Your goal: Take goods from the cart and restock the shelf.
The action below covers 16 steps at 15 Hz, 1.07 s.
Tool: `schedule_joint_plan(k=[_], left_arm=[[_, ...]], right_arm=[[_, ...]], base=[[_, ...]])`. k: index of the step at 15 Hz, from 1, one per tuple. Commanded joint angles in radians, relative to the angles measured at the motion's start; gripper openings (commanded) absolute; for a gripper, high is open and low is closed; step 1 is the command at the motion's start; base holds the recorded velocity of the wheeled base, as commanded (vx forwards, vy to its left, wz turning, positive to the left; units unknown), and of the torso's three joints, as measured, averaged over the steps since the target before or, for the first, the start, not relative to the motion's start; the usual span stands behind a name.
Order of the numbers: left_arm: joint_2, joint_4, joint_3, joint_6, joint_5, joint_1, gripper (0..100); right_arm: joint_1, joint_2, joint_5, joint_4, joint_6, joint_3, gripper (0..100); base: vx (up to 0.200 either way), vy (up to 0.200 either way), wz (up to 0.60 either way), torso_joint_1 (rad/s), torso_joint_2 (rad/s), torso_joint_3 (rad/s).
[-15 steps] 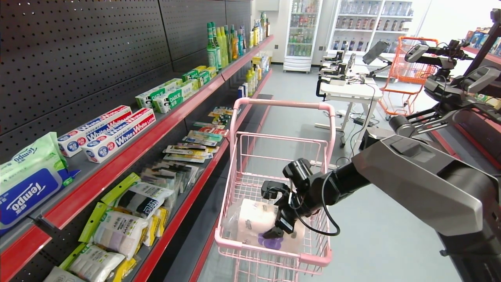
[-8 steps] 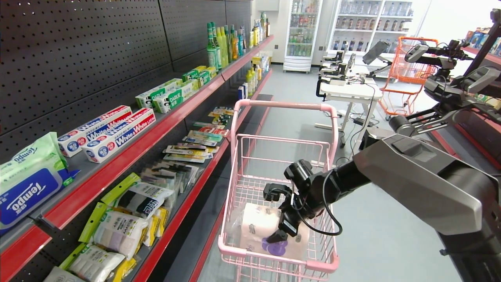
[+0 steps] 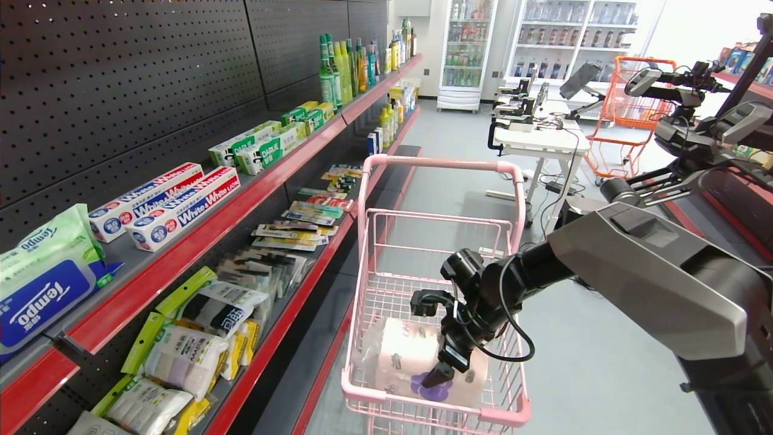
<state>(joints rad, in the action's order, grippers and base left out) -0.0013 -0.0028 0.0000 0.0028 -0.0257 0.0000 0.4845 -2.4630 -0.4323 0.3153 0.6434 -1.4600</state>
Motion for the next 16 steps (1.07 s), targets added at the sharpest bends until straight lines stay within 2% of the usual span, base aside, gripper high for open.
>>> schedule_joint_plan(k=[1,14,15,16], left_arm=[[0.001,0.0,0.0,0.0,0.0,0.0,100],[0.001,0.0,0.0,0.0,0.0,0.0,100],[0.001,0.0,0.0,0.0,0.0,0.0,100],[0.001,0.0,0.0,0.0,0.0,0.0,100]], right_arm=[[0.0,0.006,0.0,0.002,-0.001,-0.003,100],[-0.015,0.025,0.061,0.004,0.044,0.01,100],[-0.014,0.025,0.069,0.002,0.044,0.018,0],[-0.01,0.029,0.073,-0.002,0.042,0.027,0]], base=[[0.0,0.0,0.0,0.0,0.0,0.0],[0.0,0.0,0.0,0.0,0.0,0.0],[0.0,0.0,0.0,0.0,0.0,0.0],[0.0,0.0,0.0,0.0,0.0,0.0]])
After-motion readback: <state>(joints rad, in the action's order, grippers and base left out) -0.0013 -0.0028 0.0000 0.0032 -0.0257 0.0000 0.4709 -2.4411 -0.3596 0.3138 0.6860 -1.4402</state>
